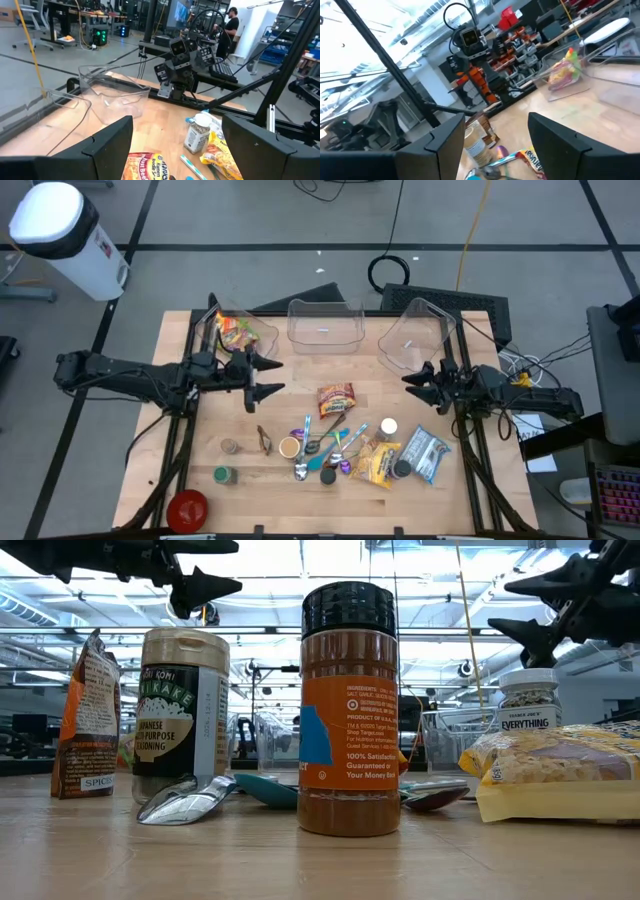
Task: Pick & Place Food Item
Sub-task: Put the blue noodle pack into the left transparent bin
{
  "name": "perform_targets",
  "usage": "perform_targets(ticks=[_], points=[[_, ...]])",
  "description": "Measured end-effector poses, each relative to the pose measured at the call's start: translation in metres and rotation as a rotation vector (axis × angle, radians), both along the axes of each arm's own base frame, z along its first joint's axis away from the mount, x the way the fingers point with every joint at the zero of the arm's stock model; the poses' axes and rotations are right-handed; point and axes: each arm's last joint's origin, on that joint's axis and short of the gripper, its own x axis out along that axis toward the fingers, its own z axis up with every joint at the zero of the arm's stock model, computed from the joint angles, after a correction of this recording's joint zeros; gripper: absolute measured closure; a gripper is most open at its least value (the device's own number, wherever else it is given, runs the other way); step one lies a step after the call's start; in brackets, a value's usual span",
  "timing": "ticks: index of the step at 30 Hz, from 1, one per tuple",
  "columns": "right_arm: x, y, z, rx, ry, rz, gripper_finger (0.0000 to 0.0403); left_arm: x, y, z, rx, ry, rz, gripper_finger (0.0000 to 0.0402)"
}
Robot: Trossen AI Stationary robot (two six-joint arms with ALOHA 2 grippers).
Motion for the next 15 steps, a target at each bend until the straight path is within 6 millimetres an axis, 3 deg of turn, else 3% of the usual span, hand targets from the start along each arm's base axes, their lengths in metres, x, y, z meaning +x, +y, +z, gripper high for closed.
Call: perform_targets(ticks=[4, 8, 15], points=[[0.003, 0.000, -0.002, 0.056, 0.027, 0.001, 0.0191, 0.000, 0.000, 0.000, 0.002, 0.001, 0.000, 0.0087], [0.008, 0.001, -0.005, 0.001, 0.065, 0.031, 0.0190, 0.000, 0.000, 0.000, 0.005, 0.000, 0.000, 0.0087], [0.015, 0.034, 0.020, -0.327, -0.248, 0.311, 0.0183, 0.000, 0.000, 0.000, 0.020, 0.001, 0.001, 0.0087]])
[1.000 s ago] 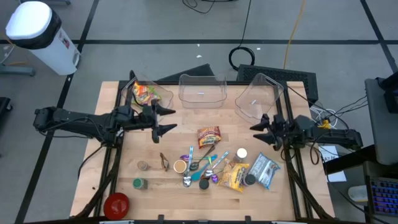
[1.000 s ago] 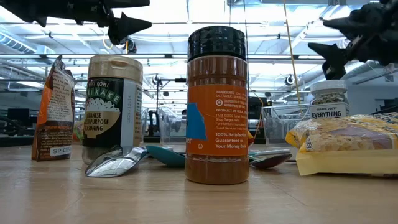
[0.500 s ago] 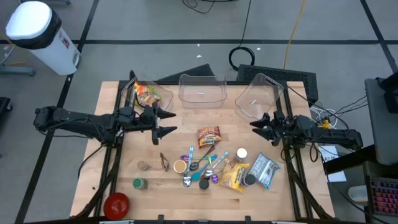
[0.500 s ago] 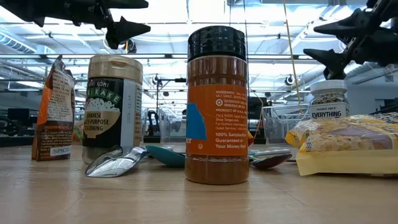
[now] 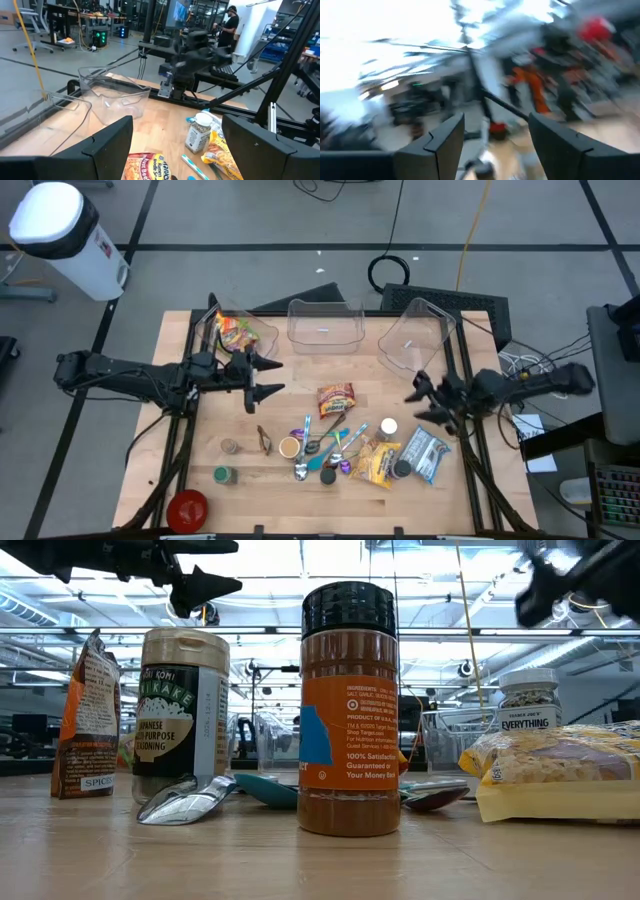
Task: Pick & Place Food Item
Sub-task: Put the blue noodle pack into the left transparent bin
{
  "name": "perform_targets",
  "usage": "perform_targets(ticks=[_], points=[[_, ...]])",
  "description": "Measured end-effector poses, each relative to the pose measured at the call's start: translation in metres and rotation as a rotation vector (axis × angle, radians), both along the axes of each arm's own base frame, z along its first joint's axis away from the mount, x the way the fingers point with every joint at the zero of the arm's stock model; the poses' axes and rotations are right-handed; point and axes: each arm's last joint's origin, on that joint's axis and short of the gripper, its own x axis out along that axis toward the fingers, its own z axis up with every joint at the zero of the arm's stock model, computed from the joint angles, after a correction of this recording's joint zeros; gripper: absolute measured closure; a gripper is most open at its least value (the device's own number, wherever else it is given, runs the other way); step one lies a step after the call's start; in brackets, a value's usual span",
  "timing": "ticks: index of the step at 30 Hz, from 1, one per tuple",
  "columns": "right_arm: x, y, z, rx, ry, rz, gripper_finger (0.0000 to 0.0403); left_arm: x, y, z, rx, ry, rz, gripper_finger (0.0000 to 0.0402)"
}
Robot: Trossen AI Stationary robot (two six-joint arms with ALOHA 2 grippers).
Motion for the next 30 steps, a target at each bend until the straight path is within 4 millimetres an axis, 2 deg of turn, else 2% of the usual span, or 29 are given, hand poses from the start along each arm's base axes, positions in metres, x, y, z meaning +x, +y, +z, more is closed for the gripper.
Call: perform_targets(ticks=[3, 5, 7, 10, 13, 16, 19, 23, 30], points=[[0.001, 0.019, 0.002, -0.090, -0.077, 0.059, 0.0168, 0.000, 0.000, 0.000, 0.001, 0.001, 0.000, 0.0087], [0.007, 0.033, 0.002, -0.133, 0.028, 0.056, 0.0156, 0.000, 0.000, -0.001, 0.001, 0.008, 0.000, 0.0087], [0.015, 0.044, 0.014, -0.185, 0.203, -0.005, 0.0145, 0.000, 0.000, -0.001, 0.002, 0.013, 0.000, 0.0087], [0.018, 0.051, 0.031, -0.217, 0.591, -0.187, 0.0135, 0.000, 0.000, -0.002, 0.003, 0.022, 0.000, 0.0087], [0.011, 0.050, 0.040, -0.151, 0.975, -0.301, 0.0134, 0.000, 0.000, -0.003, -0.005, 0.030, 0.002, 0.0087], [0.004, 0.050, 0.050, -0.007, 1.248, -0.334, 0.0138, 0.000, 0.000, -0.004, -0.007, 0.038, 0.003, 0.0087], [-0.003, 0.049, 0.037, 0.058, 1.467, -0.406, 0.0143, 0.000, 0.000, -0.004, -0.007, 0.037, 0.002, 0.0087], [-0.007, 0.050, 0.014, 0.108, 1.649, -0.461, 0.0148, 0.000, 0.000, -0.005, -0.007, 0.054, 0.003, 0.0087], [-0.006, 0.053, -0.018, 0.148, 1.747, -0.473, 0.0157, 0.000, 0.000, -0.006, -0.008, 0.059, 0.003, 0.0087]])
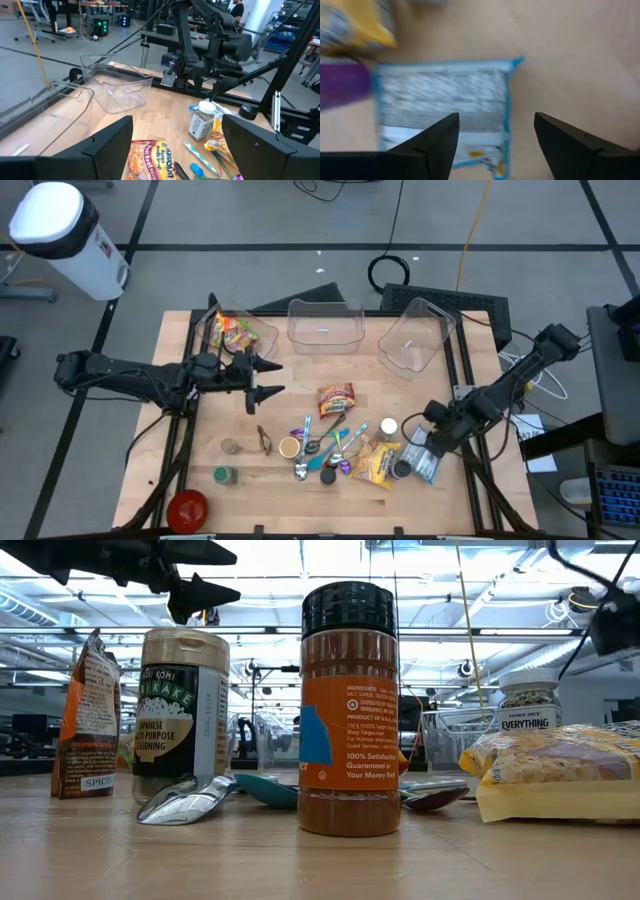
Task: Pick & Place Food Item
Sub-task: Put the blue noodle pack into the left transparent bin
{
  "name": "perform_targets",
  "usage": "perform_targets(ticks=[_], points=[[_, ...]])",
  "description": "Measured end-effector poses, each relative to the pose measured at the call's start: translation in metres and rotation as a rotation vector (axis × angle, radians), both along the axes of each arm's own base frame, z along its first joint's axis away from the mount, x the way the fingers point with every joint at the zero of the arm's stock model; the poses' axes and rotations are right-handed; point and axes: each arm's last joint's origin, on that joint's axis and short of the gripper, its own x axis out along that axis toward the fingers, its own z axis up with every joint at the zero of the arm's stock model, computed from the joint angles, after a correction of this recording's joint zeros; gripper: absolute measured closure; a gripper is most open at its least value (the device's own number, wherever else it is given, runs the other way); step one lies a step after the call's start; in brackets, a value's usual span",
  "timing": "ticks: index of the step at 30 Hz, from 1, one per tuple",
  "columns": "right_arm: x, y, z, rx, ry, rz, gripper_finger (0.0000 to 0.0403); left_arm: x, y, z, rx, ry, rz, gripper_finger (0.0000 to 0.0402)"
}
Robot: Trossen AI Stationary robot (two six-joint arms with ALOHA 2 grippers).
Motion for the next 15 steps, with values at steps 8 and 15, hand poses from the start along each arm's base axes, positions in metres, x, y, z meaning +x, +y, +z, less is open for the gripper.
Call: perform_targets(ticks=[8, 15], points=[[0.0008, 0.0016, -0.0081, 0.035, 0.002, 0.009, 0.0220, 0.0000, 0.0000, 0.0000, 0.000, 0.000, 0.000, 0.0087], [0.0025, 0.0029, -0.0076, 0.041, -0.020, 0.037, 0.0300, 0.0000, 0.0000, 0.0000, 0.000, 0.000, 0.001, 0.0087]])
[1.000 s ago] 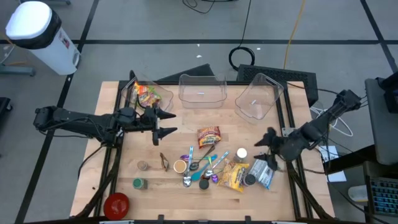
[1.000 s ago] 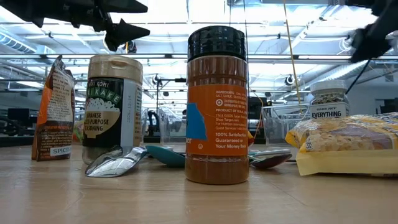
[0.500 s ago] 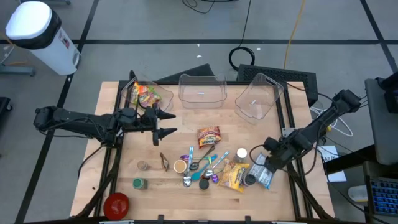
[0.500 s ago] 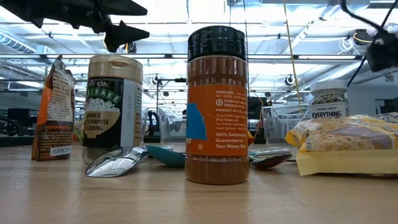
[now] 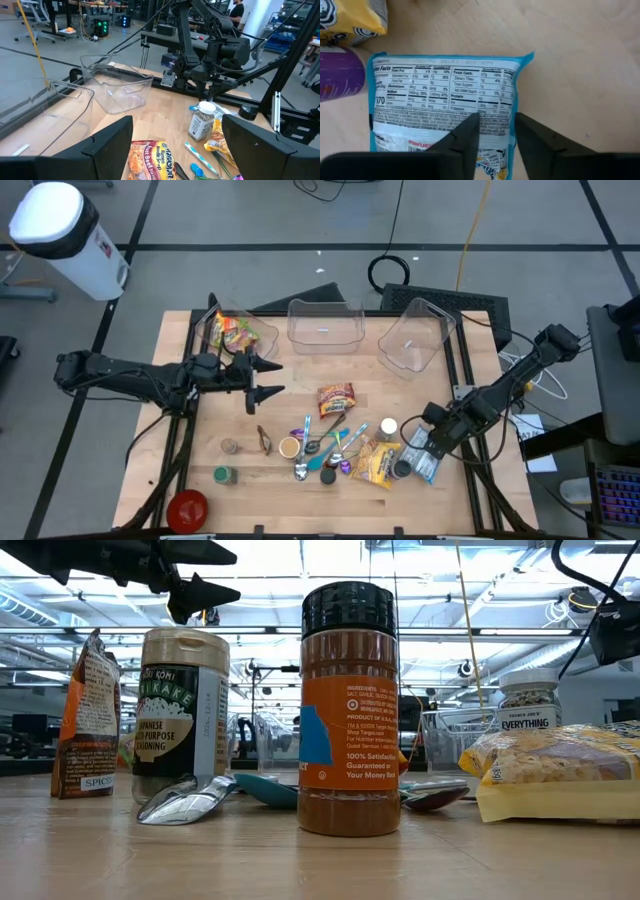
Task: Pick & Place Food Item
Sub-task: Put the blue noodle pack into the left transparent bin
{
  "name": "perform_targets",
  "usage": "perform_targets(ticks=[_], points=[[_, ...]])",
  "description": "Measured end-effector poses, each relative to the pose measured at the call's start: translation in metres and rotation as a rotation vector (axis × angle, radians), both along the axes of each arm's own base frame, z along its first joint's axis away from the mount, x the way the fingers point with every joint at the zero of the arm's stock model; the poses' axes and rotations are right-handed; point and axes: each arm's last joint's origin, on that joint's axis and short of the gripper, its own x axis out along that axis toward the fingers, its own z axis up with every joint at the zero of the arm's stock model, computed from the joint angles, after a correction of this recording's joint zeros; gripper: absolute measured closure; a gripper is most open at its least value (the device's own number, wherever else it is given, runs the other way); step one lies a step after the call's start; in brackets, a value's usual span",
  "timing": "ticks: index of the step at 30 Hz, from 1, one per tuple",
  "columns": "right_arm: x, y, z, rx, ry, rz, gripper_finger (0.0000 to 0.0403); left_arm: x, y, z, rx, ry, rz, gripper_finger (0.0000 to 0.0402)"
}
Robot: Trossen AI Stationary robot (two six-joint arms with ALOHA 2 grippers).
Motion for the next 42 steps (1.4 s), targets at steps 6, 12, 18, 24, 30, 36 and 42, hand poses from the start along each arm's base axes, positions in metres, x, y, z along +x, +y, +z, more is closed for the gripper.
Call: perform_targets(ticks=[6, 12, 18, 24, 30, 36, 42], points=[[0.000, 0.000, 0.000, -0.001, -0.003, 0.002, 0.0369, 0.000, 0.000, 0.000, 0.000, 0.000, 0.000, 0.0087], [0.004, 0.003, 0.001, 0.016, -0.049, 0.048, 0.0391, 0.000, 0.000, 0.000, 0.000, 0.000, 0.000, 0.0087], [0.005, 0.004, 0.002, 0.027, -0.065, 0.050, 0.0327, 0.000, 0.000, 0.000, 0.000, 0.000, 0.000, 0.0087], [0.007, 0.006, 0.002, 0.044, -0.090, 0.049, 0.0241, 0.000, 0.000, 0.000, 0.000, 0.000, 0.000, 0.0087], [0.005, 0.004, -0.013, 0.053, -0.095, 0.049, 0.0200, 0.000, 0.000, -0.001, 0.000, 0.006, 0.000, 0.0087], [0.004, 0.004, -0.016, 0.068, -0.072, 0.048, 0.0216, 0.000, 0.000, -0.001, 0.000, 0.006, 0.000, 0.0087], [0.005, 0.002, -0.016, 0.063, -0.070, 0.045, 0.0282, 0.000, 0.000, -0.001, 0.000, 0.006, 0.000, 0.0087]])
